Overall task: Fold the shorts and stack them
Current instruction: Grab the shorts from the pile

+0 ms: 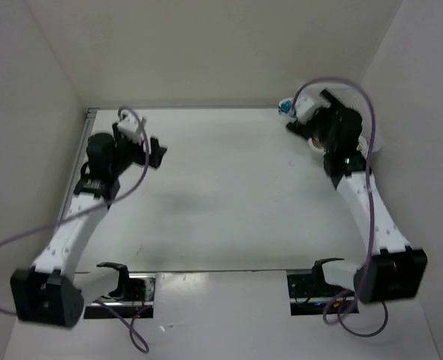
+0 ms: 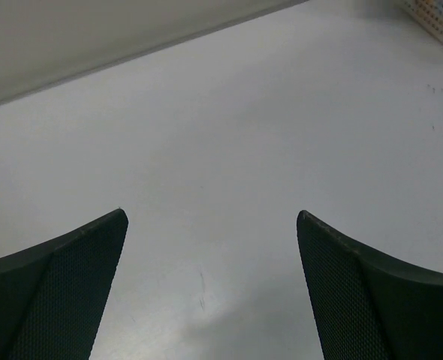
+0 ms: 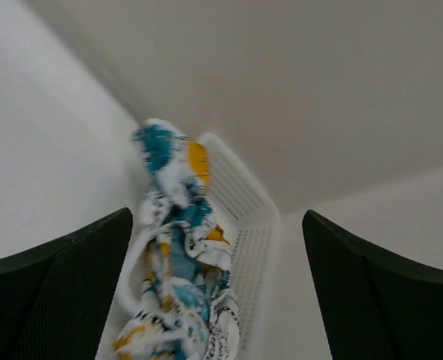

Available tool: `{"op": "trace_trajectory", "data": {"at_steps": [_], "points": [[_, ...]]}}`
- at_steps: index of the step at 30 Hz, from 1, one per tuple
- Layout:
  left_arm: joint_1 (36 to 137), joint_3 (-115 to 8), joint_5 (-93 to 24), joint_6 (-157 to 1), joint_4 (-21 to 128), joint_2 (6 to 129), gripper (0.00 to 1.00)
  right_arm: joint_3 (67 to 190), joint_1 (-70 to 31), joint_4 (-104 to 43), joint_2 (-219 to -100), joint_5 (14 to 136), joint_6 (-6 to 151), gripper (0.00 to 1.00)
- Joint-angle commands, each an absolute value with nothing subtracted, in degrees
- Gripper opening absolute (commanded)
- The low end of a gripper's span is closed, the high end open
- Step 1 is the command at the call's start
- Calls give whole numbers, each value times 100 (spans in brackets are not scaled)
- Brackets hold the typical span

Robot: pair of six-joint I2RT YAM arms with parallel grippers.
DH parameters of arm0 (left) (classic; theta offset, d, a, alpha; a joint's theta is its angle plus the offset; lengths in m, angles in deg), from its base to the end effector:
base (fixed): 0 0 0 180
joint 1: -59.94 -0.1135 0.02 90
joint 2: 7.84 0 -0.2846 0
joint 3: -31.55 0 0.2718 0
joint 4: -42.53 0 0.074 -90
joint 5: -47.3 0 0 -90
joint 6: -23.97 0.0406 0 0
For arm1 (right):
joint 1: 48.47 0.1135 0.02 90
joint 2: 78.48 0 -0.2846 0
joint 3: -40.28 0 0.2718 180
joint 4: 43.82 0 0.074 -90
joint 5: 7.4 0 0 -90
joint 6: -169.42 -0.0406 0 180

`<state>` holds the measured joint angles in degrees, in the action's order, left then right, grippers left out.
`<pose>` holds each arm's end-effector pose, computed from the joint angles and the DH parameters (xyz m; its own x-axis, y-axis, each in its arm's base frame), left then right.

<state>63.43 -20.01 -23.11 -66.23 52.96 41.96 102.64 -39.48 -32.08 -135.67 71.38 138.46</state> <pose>0.2177 -0.0269 0.3223 -0.1518 0.0060 -0.9884 0.3877 0.9202 -0.0540 0.2453 0.0468 0.3642 0.2370 -0.8141 -0.5302 -0.2740 0.4675 -0.8404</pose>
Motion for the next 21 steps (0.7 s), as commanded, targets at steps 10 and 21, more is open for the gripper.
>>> {"op": "trace_trajectory", "data": {"at_steps": [10,21], "points": [[7207,-6031,-2882,-6603,8561,8743,100,13996,-6411,-1111,-17963,8461,9637,98],[7207,-5662,-2802,-6603,8315,8681,100,13241,-6789,-804,-18219,7821,10130,85]]}}
